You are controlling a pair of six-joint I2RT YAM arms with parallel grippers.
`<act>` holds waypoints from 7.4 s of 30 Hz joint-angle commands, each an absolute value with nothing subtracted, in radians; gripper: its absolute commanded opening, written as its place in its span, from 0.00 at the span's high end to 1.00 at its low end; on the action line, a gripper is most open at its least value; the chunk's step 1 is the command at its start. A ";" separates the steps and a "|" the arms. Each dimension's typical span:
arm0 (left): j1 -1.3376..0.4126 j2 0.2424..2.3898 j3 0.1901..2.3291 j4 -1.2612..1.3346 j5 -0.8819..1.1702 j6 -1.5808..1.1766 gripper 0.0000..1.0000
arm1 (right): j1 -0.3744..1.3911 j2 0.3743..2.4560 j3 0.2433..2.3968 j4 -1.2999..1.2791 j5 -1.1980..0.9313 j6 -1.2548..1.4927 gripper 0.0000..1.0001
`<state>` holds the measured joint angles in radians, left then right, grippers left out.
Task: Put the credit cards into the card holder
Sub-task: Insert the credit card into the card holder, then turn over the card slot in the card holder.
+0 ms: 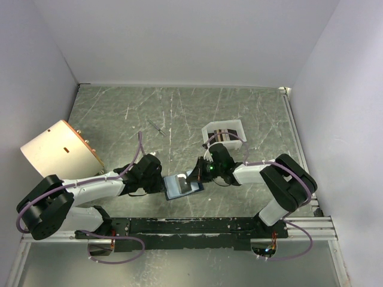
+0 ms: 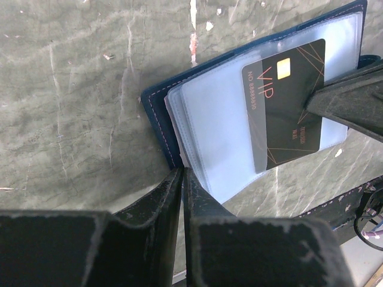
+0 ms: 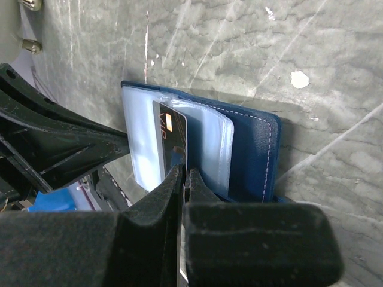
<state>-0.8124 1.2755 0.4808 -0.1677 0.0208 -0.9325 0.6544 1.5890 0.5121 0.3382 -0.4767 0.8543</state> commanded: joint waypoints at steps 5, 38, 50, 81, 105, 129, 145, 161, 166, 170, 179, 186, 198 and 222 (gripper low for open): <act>-0.808 1.281 0.461 -0.196 0.012 -0.930 0.81 | 0.703 1.593 0.509 0.312 -0.414 0.869 0.94; -0.808 1.292 0.478 -0.192 0.008 -0.925 0.81 | 0.787 1.580 0.621 0.102 -0.342 0.748 0.70; -0.808 1.285 0.475 -0.200 0.007 -0.927 0.81 | 0.798 1.523 0.679 -0.032 -0.256 0.723 0.59; -0.807 1.286 0.502 -0.209 0.005 -0.925 0.81 | 0.883 1.611 0.730 0.014 -0.269 0.743 0.84; -0.796 1.192 0.507 -0.170 0.043 -0.983 0.66 | 0.884 1.581 0.784 -0.095 -0.225 0.709 0.87; -0.756 1.185 0.437 -0.044 0.126 -0.994 0.56 | 0.884 1.663 0.774 -0.143 -0.161 0.675 0.94; -0.753 1.198 0.419 0.047 0.181 -1.011 0.54 | 0.885 1.666 0.761 -0.123 -0.173 0.681 0.94; -0.754 1.225 0.437 0.097 0.223 -1.010 0.56 | 0.885 1.633 0.768 -0.130 -0.159 0.684 0.92; -0.755 1.247 0.458 0.090 0.226 -1.003 0.58 | 0.885 1.589 0.787 -0.181 -0.107 0.667 0.91; -0.754 1.257 0.466 0.091 0.225 -1.001 0.59 | 0.884 1.567 0.782 -0.214 -0.060 0.657 0.91; -0.754 1.276 0.481 0.096 0.233 -0.994 0.61 | 0.885 1.542 0.772 -0.244 -0.003 0.653 0.91; -0.754 1.316 0.479 0.197 0.294 -0.991 0.60 | 0.884 1.507 0.779 -0.256 0.018 0.656 0.89; -0.755 1.376 0.522 0.292 0.358 -0.993 0.59 | 0.881 1.433 0.791 -0.350 0.163 0.643 0.80; -0.782 1.583 0.636 0.428 0.407 -1.001 0.58 | 0.807 1.386 0.715 -0.386 0.185 0.637 0.71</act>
<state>-0.7753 1.5753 0.6167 0.3855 0.4034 -1.0069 0.8131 1.4086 0.7292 -0.3748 0.1684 0.6331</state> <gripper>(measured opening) 0.421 0.284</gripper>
